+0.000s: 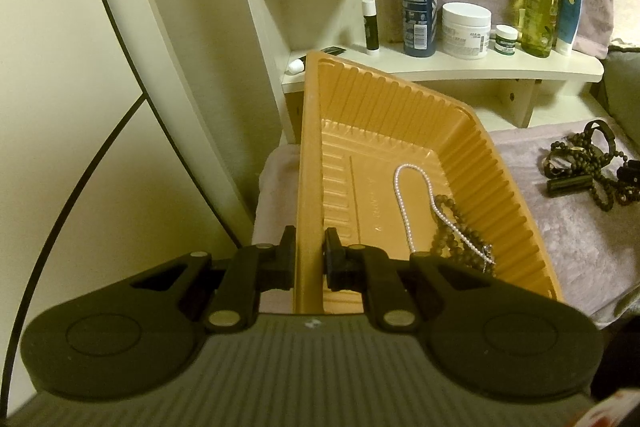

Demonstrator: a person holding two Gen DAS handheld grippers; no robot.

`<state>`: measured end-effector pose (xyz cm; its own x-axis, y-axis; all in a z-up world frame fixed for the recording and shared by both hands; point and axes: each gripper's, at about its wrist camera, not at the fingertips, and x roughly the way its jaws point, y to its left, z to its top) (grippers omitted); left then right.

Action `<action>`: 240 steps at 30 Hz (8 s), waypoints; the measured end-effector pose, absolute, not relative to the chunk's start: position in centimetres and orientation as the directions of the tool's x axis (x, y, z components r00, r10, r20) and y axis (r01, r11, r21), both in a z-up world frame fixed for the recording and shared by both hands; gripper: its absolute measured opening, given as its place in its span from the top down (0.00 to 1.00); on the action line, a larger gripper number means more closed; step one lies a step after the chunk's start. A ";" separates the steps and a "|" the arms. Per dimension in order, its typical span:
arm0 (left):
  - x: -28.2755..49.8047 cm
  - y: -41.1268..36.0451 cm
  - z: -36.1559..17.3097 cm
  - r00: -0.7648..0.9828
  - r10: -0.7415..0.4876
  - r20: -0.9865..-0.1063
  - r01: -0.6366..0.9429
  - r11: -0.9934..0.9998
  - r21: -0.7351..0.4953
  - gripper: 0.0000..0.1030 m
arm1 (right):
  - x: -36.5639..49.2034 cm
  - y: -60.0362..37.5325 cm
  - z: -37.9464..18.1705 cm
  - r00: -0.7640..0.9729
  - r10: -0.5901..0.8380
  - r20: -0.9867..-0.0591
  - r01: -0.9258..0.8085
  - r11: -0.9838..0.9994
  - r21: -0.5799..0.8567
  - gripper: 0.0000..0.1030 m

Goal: Organize jewelry
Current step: 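Lift the dark bead strand high with the right gripper, untangling it, then lower the strand into the tray and open the right gripper, then move the right gripper to the brown bead bracelet on the towel, then close the right gripper on the brown bead bracelet and lift it, then carry the bracelet over the tray and open the right gripper, then move the right gripper to the small pearl earrings and pinch them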

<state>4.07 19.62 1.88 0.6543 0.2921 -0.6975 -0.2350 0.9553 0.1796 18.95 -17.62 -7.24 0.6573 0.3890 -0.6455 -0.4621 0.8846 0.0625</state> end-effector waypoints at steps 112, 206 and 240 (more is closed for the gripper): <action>3.7 19.5 2.0 0.666 0.282 -0.690 -0.216 0.959 0.183 0.88 | 12.7 -14.1 -2.6 0.621 0.549 -0.560 -0.500 0.827 0.257 0.24; 3.7 19.2 2.4 0.667 0.280 -0.691 -0.213 0.960 0.184 0.88 | 13.3 1.8 2.0 0.345 0.826 -0.446 -0.753 0.527 0.394 0.96; 3.7 19.1 2.5 0.669 0.280 -0.689 -0.209 0.960 0.188 0.89 | 13.4 -17.9 -1.7 0.722 0.416 -0.553 -0.336 0.909 0.245 0.58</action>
<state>3.73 19.07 2.46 0.6689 0.2801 -0.6885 -0.2087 0.9598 0.1877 13.42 -17.91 -1.69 0.7222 0.4160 -0.5527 -0.3364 0.9093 0.2449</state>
